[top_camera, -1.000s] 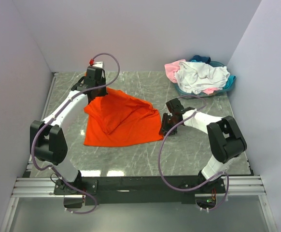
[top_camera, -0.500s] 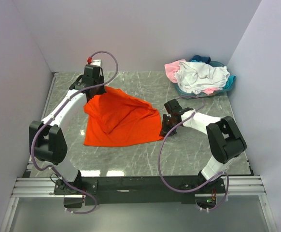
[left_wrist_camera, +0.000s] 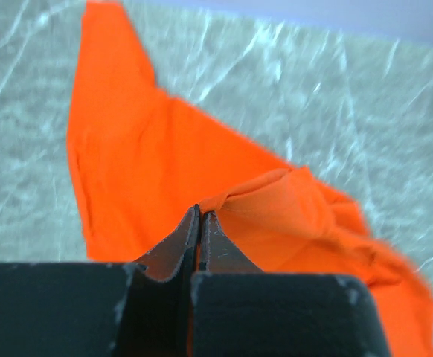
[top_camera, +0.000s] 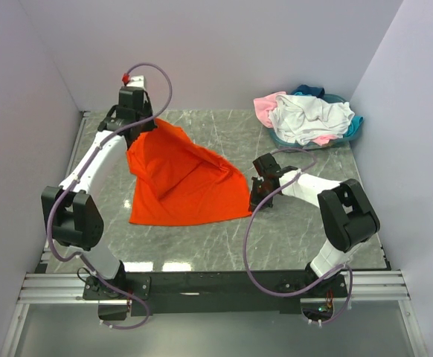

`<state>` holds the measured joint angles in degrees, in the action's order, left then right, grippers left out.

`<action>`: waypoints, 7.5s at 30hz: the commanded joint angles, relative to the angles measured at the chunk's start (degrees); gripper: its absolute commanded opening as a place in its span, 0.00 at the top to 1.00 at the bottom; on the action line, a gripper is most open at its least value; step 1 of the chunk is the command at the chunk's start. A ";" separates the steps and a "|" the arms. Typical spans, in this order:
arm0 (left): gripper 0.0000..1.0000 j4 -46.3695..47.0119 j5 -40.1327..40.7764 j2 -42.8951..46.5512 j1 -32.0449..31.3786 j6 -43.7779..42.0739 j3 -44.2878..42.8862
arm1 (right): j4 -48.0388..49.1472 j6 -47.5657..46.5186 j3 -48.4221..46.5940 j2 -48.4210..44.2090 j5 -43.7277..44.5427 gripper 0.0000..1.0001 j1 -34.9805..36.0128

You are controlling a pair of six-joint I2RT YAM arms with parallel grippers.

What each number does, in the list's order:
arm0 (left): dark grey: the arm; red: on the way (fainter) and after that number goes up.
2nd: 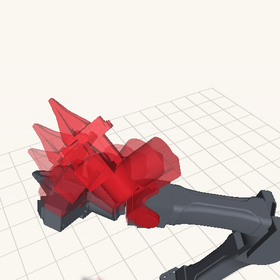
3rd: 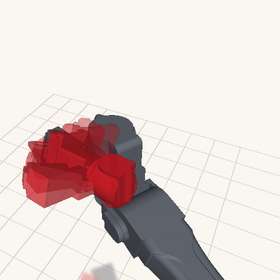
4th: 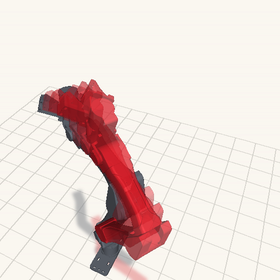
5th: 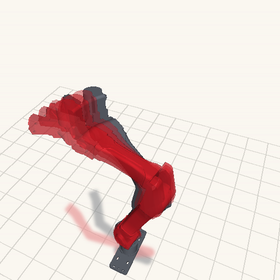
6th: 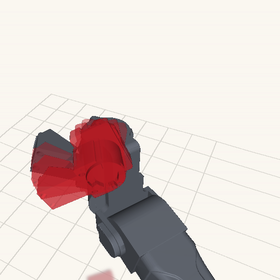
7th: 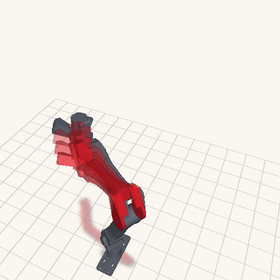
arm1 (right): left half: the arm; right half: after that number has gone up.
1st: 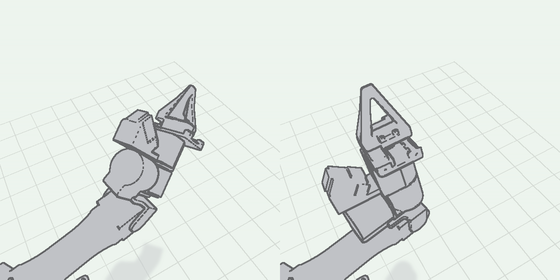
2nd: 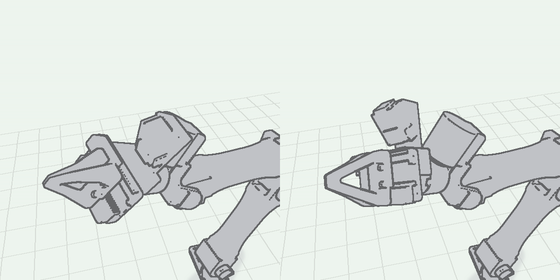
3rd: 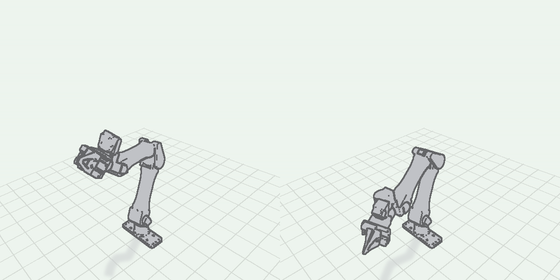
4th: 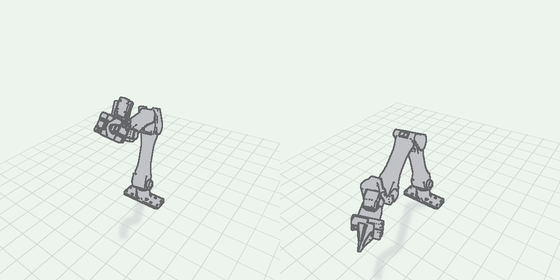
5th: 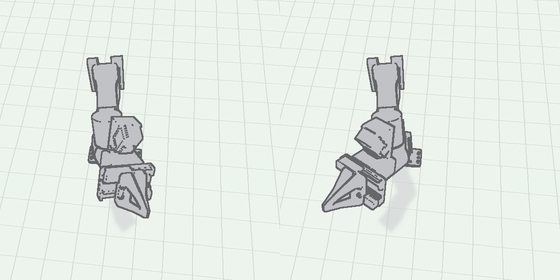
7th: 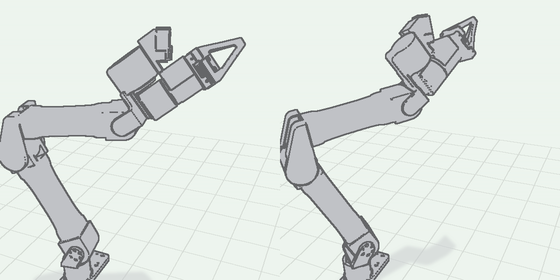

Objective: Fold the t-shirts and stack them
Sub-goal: Flatten the tshirt out

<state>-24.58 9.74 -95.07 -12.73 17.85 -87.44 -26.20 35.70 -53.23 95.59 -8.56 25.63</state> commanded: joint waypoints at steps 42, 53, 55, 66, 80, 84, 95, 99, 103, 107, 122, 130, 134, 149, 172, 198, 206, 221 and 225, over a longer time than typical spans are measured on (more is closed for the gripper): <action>1.00 23.17 -13.69 25.90 8.78 -13.28 -27.87 | 11.61 -34.83 -53.73 -27.92 18.66 1.00 -3.22; 1.00 18.70 -14.05 16.68 8.78 -11.96 -24.19 | 11.08 -34.65 -48.81 -20.19 25.07 1.00 -3.22; 1.00 18.08 -13.87 15.79 8.78 -12.13 -22.70 | 10.99 -34.56 -47.50 -19.57 25.61 1.00 -3.30; 1.00 18.51 -12.38 19.56 8.78 -14.24 -14.61 | 11.95 -33.07 -43.63 -22.46 24.20 1.00 -3.30; 1.00 23.00 -14.65 35.20 8.78 -15.12 -14.07 | 16.61 -36.66 -41.95 -34.41 14.89 1.00 -2.95; 1.00 20.72 -16.94 36.18 8.78 -16.00 -17.84 | 15.74 -36.93 -45.28 -36.35 13.14 1.00 -2.95; 0.99 20.37 -21.34 32.95 8.78 -14.33 -22.33 | 15.47 -34.29 -51.36 -31.88 5.83 1.00 -3.13; 0.99 19.31 -19.67 27.49 8.78 -15.12 -19.53 | 15.47 -33.60 -49.70 -24.78 3.92 1.00 -5.23; 0.99 20.01 -18.70 20.30 8.95 -15.82 -11.56 | 18.18 -30.53 -44.70 -18.44 -1.63 1.00 -8.57; 0.99 21.85 -18.44 13.17 10.00 -15.74 -4.51 | 20.92 -29.90 -40.81 -10.27 -4.45 1.00 -10.42; 0.12 18.44 -15.20 -0.21 10.80 -5.12 -4.68 | 12.31 -29.73 -53.92 18.06 -7.97 0.30 -12.27; 0.12 0.33 -9.91 7.95 10.97 6.40 8.93 | 11.08 -27.98 -42.05 9.18 -5.77 0.28 -7.53; 0.10 1.28 -8.59 13.67 12.20 13.60 20.01 | 9.76 -25.51 -39.85 8.91 -6.64 0.28 -4.10; 0.09 5.50 -9.29 8.42 16.51 18.01 30.84 | 14.16 -17.60 -27.37 12.59 -10.26 0.28 1.71; 0.14 2.00 -11.50 -25.16 17.39 9.84 4.22 | 4.75 -12.50 -31.58 23.06 -6.47 0.30 -1.10; 0.13 0.23 -21.69 -42.58 14.14 3.07 -30.16 | -6.05 -12.32 -49.33 32.99 -8.05 0.31 -6.64; 0.12 0.40 -18.00 -31.34 13.43 3.95 -24.65 | -7.38 -13.47 -49.26 28.34 -9.11 0.31 -6.38; 0.13 3.66 -16.86 -9.18 13.35 7.82 8.15 | -1.67 -12.59 -33.78 20.60 -9.11 0.31 -3.22; 0.12 4.10 -17.47 -10.57 13.61 7.55 9.57 | -0.70 -12.06 -32.99 21.04 -9.73 0.31 -3.22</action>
<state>-22.41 -6.72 -105.93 0.67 24.80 -77.71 -30.15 22.92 -86.30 119.13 -17.72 22.52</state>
